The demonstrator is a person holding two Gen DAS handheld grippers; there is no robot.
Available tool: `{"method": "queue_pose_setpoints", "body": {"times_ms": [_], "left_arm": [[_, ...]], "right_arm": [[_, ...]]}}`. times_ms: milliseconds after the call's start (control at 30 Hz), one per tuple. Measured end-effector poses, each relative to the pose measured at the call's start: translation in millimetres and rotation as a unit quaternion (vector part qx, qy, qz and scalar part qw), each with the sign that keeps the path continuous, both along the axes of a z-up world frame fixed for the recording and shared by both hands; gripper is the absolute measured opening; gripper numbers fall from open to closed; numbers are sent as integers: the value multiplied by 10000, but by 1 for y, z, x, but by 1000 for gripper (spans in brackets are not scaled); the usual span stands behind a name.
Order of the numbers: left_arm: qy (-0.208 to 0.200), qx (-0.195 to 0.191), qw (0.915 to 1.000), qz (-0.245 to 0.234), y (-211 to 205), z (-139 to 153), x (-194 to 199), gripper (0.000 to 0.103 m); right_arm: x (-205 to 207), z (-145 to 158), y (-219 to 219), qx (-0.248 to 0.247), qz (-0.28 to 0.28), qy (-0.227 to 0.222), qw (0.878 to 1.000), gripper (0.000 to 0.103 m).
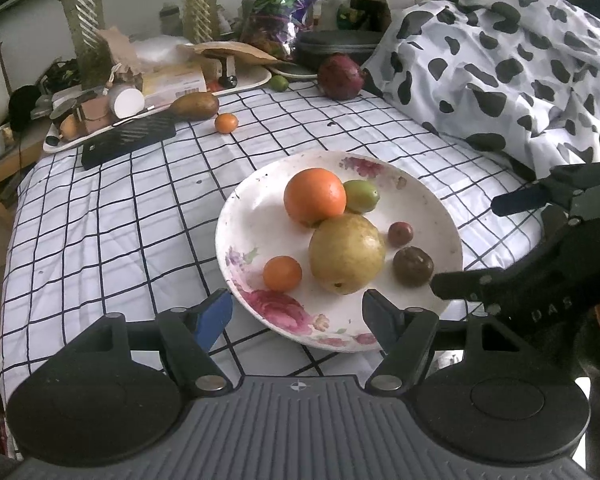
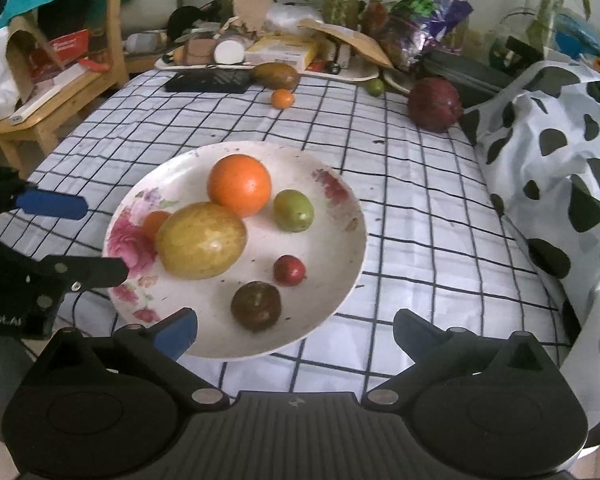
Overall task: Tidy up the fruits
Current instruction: 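Withdraw both tools from the plate toward the remaining fruits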
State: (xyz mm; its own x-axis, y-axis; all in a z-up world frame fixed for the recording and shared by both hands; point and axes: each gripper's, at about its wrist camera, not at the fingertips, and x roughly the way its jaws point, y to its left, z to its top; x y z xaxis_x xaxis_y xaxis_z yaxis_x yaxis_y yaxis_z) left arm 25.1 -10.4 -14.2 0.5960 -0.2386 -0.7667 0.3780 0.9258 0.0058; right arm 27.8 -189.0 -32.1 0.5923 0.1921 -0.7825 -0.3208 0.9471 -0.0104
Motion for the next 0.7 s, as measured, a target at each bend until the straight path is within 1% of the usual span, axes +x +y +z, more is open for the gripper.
{"method": "queue_pose_setpoints", "body": {"times_ms": [300,567,700], "left_arm": [[-28,-78,10000,-26,-2,3,8,71],[-385,-147,9991,-19,2,13,22,71],[-553,-208,9982,-55,2,17,35,70]], "right_arm": [[10,4,-12,94,-406,-129,9990,103],[23,10,-19,64,-659,-430,9969,103],[34,14,-23,207,-616,-598,9961,103]]}}
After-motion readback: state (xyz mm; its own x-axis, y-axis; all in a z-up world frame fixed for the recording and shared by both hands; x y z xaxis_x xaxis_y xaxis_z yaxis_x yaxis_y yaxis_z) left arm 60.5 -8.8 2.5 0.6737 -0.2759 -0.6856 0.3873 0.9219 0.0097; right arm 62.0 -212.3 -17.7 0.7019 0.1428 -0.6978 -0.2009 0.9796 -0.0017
